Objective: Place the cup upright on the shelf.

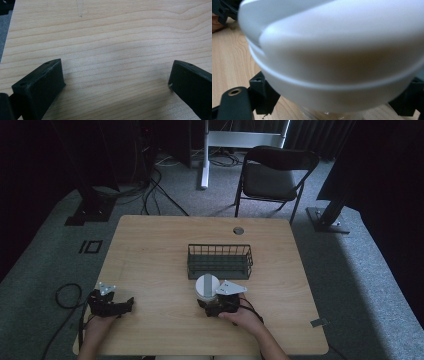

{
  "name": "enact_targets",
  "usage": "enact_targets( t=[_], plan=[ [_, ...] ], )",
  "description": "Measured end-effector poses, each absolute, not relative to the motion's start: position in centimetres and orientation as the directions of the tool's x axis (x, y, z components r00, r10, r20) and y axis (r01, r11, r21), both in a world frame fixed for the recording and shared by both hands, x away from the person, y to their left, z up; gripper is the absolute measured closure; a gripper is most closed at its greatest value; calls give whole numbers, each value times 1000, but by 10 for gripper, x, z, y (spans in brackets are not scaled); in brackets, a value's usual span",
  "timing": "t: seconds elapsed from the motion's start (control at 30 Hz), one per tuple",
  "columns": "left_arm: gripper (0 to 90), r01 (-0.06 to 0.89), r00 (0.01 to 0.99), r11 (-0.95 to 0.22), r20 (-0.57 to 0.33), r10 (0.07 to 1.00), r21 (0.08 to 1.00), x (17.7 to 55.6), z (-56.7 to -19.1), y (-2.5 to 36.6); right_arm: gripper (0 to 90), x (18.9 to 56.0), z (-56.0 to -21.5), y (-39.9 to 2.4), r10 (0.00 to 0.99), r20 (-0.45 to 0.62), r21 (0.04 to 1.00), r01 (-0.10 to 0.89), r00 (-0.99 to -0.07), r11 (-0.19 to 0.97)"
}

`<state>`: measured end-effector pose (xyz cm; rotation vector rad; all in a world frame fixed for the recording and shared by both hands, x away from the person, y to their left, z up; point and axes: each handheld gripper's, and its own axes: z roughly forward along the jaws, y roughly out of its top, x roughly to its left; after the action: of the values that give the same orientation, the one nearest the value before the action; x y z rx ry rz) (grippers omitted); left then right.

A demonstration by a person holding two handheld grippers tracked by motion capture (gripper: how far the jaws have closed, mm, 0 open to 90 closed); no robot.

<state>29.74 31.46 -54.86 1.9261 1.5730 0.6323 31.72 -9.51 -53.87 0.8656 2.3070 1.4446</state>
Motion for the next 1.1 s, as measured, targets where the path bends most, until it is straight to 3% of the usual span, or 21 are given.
enact_targets(
  t=[0.57,1.1],
  plan=[
    [1,712,197,-148,6,980,686,297,-549,315,184,316,-534,-91,638,28,875,327,-770,357],
    [1,712,197,-147,6,980,687,297,-549,315,184,318,-513,-97,641,40,893,315,-766,320]
  ],
)
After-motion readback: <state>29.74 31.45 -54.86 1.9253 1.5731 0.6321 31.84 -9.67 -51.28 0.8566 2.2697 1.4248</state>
